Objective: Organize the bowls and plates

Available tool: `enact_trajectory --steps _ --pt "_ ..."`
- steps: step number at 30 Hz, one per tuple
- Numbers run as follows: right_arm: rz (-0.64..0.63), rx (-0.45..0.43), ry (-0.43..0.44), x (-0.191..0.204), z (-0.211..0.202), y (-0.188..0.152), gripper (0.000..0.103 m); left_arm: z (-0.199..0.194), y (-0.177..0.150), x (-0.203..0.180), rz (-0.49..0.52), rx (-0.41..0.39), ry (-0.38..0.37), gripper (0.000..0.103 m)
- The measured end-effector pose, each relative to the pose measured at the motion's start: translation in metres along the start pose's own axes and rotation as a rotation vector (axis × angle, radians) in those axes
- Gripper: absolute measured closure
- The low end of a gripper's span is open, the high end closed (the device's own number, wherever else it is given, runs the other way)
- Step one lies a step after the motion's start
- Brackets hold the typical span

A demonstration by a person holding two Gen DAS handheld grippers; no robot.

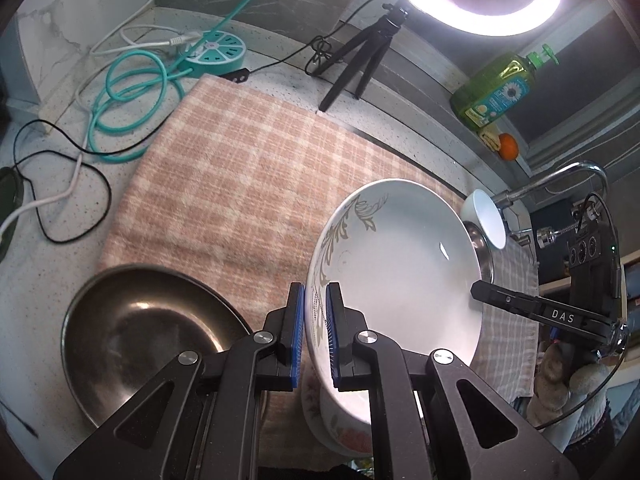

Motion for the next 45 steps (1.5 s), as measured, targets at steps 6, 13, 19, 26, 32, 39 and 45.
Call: enact_trajectory --steps 6,13,19,26,32,39,45 --pt "0.002 0.003 -0.001 -0.014 -0.006 -0.012 0.099 0.003 -0.016 -0.011 -0.006 0.004 -0.001 0.094" --pt "0.004 0.017 -0.003 -0.026 -0.008 -0.027 0.099 0.006 -0.033 -0.017 -0.022 0.009 -0.003 0.094" --pt "0.004 0.026 -0.005 -0.032 -0.008 -0.037 0.099 0.010 -0.046 -0.020 -0.033 0.017 -0.001 0.094" --pt "0.006 0.036 -0.012 -0.041 -0.008 -0.046 0.099 0.013 -0.055 -0.025 -0.033 0.023 -0.001 0.094" --pt "0.018 0.045 -0.016 -0.050 -0.007 -0.052 0.099 0.019 -0.060 -0.028 -0.033 0.031 -0.001 0.094" --pt "0.029 0.051 -0.019 -0.058 -0.007 -0.056 0.099 0.025 -0.063 -0.031 -0.027 0.046 0.004 0.094" --pt "0.039 0.056 -0.019 -0.063 -0.006 -0.059 0.099 0.030 -0.065 -0.033 -0.022 0.055 0.007 0.094"
Point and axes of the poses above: each gripper's, at about its wrist camera, not at the fingertips, and z roughly the way its jaws point, x to its left, y to its top, the point moved 3 cm from there along z, roughly the way its jaws point, and after that the axes turned 6 degrees about z, right-handed, at the moved point
